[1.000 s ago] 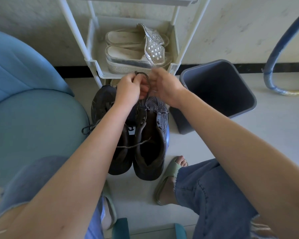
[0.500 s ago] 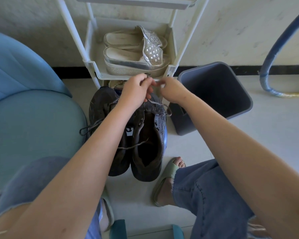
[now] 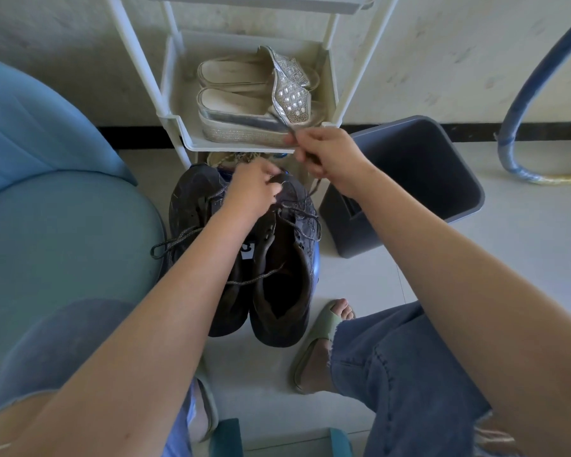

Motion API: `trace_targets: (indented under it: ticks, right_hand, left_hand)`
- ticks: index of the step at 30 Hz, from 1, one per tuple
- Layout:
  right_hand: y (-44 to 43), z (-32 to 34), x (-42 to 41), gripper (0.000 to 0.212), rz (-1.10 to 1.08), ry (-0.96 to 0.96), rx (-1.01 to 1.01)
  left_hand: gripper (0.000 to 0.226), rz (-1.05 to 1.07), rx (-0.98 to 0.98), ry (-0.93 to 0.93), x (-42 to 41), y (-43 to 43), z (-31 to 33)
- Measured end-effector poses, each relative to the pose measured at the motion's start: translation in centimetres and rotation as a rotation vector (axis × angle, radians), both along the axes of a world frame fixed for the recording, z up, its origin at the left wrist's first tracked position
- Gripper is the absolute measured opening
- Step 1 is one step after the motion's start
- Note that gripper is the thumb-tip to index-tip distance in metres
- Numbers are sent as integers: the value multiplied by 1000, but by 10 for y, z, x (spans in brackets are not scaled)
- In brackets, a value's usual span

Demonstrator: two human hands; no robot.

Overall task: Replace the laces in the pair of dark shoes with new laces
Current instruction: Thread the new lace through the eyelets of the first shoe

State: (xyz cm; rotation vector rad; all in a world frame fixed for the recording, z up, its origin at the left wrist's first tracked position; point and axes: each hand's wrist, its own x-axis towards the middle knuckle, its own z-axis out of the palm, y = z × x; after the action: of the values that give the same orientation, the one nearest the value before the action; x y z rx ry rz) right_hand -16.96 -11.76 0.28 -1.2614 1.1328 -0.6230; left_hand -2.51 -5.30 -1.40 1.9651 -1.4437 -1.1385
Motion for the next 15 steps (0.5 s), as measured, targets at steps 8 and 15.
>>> trace_targets:
  ticks: [8, 15]
  right_hand:
    - [9, -2, 6, 18, 296, 360, -106]
    - [11, -4, 3, 19, 373, 563, -90]
  left_hand:
    - [32, 49, 238, 15, 1, -2, -13]
    - [23, 413, 114, 728, 5, -4, 11]
